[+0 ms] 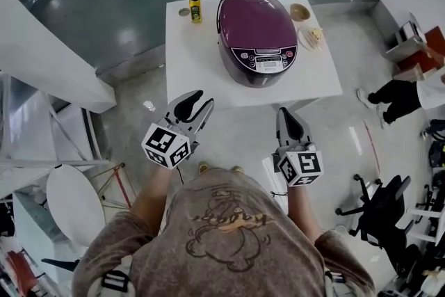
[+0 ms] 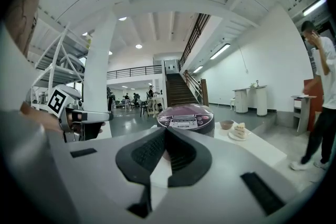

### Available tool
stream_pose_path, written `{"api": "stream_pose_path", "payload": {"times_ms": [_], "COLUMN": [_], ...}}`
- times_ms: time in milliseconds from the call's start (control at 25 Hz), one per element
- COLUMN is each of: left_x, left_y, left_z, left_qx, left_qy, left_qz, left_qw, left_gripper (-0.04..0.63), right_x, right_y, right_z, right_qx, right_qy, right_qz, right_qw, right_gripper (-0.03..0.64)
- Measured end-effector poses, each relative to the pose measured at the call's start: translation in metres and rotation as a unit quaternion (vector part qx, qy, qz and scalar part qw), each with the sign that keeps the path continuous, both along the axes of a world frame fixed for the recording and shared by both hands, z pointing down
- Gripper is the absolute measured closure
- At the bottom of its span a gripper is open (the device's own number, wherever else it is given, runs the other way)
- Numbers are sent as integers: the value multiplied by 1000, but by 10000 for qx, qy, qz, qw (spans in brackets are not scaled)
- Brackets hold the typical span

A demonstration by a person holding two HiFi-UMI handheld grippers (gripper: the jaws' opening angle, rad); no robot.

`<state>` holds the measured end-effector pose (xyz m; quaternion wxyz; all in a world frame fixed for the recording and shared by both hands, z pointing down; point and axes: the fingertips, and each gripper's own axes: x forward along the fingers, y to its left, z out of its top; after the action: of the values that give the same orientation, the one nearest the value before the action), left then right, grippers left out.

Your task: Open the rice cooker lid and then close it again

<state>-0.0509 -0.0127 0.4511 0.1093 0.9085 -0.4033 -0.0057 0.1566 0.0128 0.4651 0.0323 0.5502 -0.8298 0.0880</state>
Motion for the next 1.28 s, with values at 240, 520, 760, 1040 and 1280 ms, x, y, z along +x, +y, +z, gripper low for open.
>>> {"api": "stream_pose_path", "payload": {"times_ms": [240,520,760,1040,1280], "left_x": [-7,-11,-11,-15,-16], "left_y": [8,9,12,19,24], "left_z": [15,24,19,12,9], "left_qx": [24,-131,-104,-130,-197], "left_qy": [-6,90,84,171,240], "left_qz": [-347,-650,-694,-826,-836], "left_qw": [9994,9978,9975,9963,9960], "left_gripper": [526,574,574,574,574], "right_x": [-1,1,2,-1,-1], "right_y": [6,9,11,16,18], "right_z": [18,28,25,19,14], "right_qx": [-102,-99,-49,-25,-18], "right_qy": [38,85,6,-6,-68], "right_qz": [-41,-61,-46,-91,-161], "right_qw": [9999,9999,10000,10000,9998], "right_gripper": [615,615,615,620,620]}}
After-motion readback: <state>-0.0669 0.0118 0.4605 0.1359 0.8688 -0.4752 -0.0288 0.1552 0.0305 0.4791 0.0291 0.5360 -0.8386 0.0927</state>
